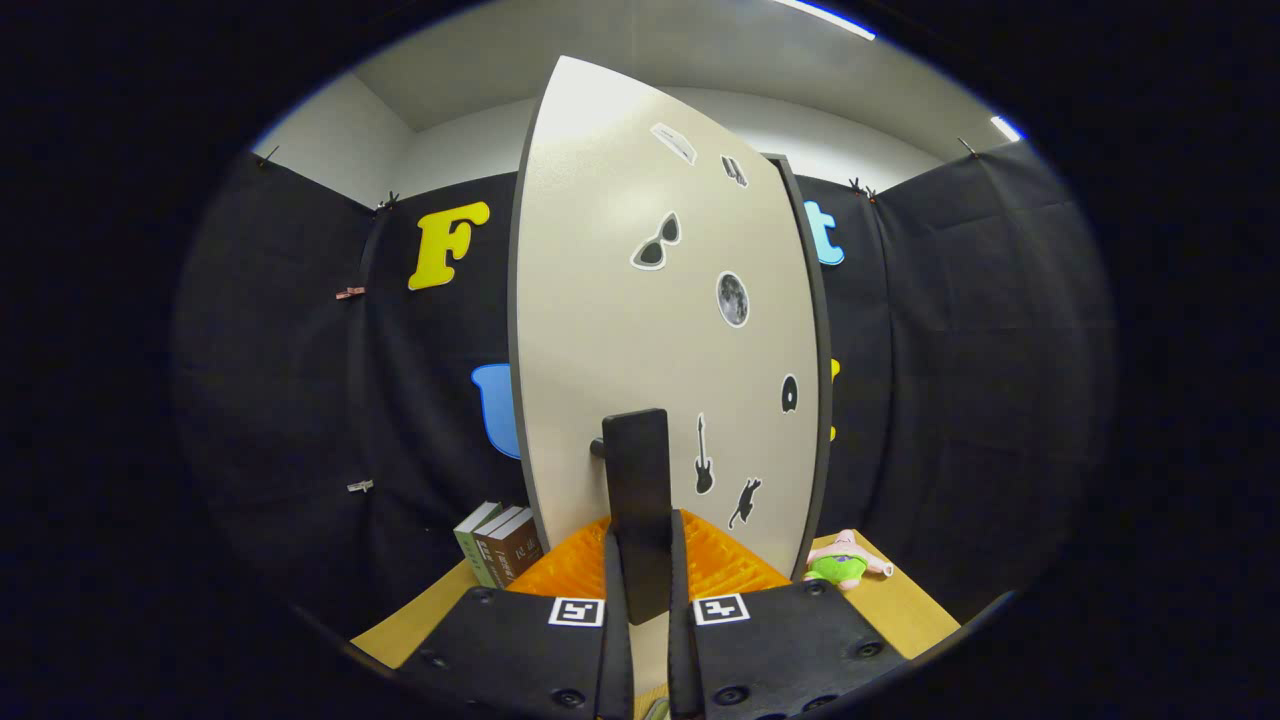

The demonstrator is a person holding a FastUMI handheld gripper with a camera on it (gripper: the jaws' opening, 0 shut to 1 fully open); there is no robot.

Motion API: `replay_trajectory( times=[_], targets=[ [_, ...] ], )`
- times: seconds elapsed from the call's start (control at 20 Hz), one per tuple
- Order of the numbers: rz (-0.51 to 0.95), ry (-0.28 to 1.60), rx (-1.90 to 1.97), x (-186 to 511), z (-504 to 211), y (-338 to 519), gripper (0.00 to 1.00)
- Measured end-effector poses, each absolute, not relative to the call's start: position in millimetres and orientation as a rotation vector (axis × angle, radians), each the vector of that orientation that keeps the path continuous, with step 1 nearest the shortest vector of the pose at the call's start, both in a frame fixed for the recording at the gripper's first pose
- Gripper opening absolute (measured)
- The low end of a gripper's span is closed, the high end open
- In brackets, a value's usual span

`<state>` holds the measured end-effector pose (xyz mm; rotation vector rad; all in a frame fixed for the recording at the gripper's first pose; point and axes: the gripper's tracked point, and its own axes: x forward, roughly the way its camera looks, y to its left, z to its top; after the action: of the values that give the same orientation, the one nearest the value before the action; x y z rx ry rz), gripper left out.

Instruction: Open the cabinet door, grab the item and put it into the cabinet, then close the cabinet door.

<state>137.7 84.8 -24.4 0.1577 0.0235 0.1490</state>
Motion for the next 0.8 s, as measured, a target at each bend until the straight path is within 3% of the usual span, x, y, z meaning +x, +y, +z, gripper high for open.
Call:
replay_trajectory(
  times=[0.8],
  targets=[
    [-0.062,0.015,0.115,128.8,-26.3,21.6,0.16]
  ],
)
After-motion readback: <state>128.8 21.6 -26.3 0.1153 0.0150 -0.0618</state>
